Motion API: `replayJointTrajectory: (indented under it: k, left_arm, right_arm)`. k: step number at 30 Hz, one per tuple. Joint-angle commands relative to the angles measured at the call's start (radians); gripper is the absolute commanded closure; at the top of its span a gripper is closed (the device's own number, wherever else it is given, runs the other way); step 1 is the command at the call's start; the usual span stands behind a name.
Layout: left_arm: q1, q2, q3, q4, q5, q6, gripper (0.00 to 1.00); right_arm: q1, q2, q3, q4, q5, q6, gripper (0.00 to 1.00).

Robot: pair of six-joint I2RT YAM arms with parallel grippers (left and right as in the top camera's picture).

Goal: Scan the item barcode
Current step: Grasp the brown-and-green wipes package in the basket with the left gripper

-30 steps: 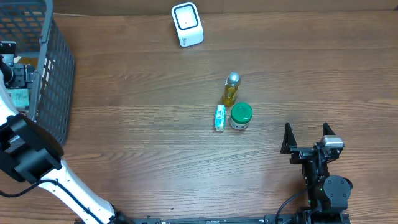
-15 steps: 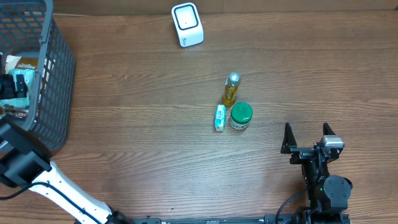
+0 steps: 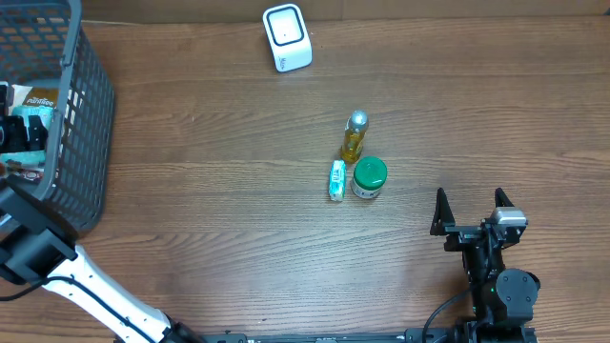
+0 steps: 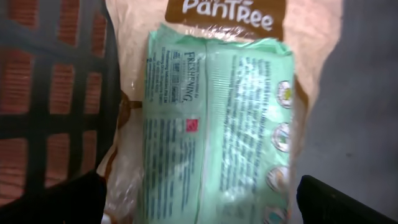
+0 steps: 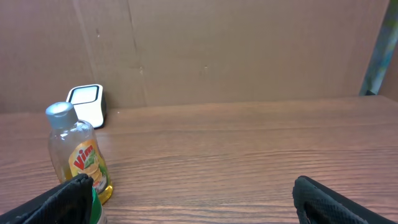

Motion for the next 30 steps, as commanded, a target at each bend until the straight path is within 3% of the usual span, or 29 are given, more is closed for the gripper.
replayJointTrajectory:
  k: [1, 17, 20, 25, 30]
  left_arm:
    - [-0.01, 0.038, 0.013, 0.026, -0.001, 0.023, 0.0]
    - [-0.042, 0.154, 0.012, 0.019, -0.042, 0.063, 0.0]
    - [-0.042, 0.154, 0.012, 0.011, -0.048, 0.063, 0.11]
    - [-0.042, 0.154, 0.012, -0.014, -0.063, 0.063, 0.19]
    - [-0.042, 0.154, 0.012, -0.029, -0.063, 0.058, 0.34]
  right_arm:
    - [-0.003, -0.008, -0.011, 0.006, 0.01, 0.004, 0.0]
    - [-0.003, -0.008, -0.011, 0.006, 0.01, 0.004, 0.0]
    - [-0.003, -0.008, -0.011, 0.006, 0.01, 0.004, 0.0]
    - [-0.003, -0.008, -0.011, 0.006, 0.01, 0.004, 0.0]
    - [-0.003, -0.008, -0.011, 0.006, 0.01, 0.004, 0.0]
